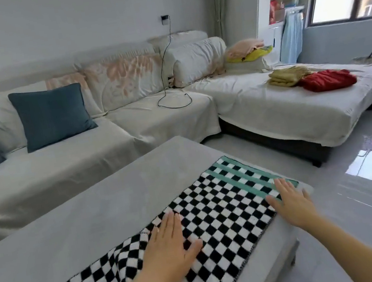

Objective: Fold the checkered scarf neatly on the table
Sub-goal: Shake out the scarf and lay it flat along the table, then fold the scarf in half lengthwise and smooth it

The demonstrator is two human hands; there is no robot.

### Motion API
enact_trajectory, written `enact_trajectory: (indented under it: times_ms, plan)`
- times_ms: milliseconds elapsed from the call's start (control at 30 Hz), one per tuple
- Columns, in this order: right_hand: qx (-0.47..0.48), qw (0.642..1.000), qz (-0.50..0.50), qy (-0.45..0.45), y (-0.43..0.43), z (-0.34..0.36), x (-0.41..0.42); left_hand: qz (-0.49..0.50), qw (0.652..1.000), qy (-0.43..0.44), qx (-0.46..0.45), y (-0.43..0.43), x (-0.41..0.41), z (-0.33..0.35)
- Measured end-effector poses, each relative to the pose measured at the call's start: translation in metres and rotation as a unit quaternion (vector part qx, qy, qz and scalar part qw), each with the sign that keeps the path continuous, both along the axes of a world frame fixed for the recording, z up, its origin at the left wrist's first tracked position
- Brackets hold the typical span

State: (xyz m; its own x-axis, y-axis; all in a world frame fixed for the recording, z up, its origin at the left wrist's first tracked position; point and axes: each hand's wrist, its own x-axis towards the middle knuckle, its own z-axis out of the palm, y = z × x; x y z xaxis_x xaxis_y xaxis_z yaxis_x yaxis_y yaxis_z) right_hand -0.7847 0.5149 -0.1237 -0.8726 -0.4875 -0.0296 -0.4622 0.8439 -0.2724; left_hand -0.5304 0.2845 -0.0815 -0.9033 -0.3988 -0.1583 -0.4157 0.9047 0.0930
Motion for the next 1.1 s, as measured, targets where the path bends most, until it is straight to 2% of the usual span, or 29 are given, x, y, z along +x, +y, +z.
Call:
enact_trajectory:
  times_ms: [167, 300, 400, 600, 767, 1000, 1100]
  plan:
    - [0.034, 0.999, -0.018, -0.007, -0.01, -0.02, -0.071, -0.005, 0.998, -0.067, 0.005, 0.009, -0.064, -0.049]
    - [0.052, 0.998, -0.013, -0.02, -0.023, -0.037, -0.09, 0.022, 0.999, -0.046, 0.015, 0.012, -0.073, -0.077]
    - [0.039, 0.999, -0.026, 0.014, -0.027, -0.05, -0.086, 0.041, 0.999, -0.014, 0.005, 0.015, -0.068, -0.085]
    - [-0.047, 0.996, -0.037, 0.066, -0.023, -0.048, -0.08, 0.034, 0.999, 0.035, 0.008, 0.014, -0.065, -0.09]
    - [-0.084, 0.991, -0.084, 0.065, -0.026, -0.041, -0.078, 0.036, 0.998, 0.055, 0.011, 0.012, -0.065, -0.091]
    - [-0.054, 0.993, -0.09, 0.057, -0.032, -0.039, -0.066, 0.031, 0.998, 0.046, 0.027, 0.014, -0.066, -0.086]
    - [-0.064, 0.988, -0.1, 0.096, -0.033, -0.046, -0.059, 0.032, 0.998, 0.04, 0.042, 0.004, -0.085, -0.08]
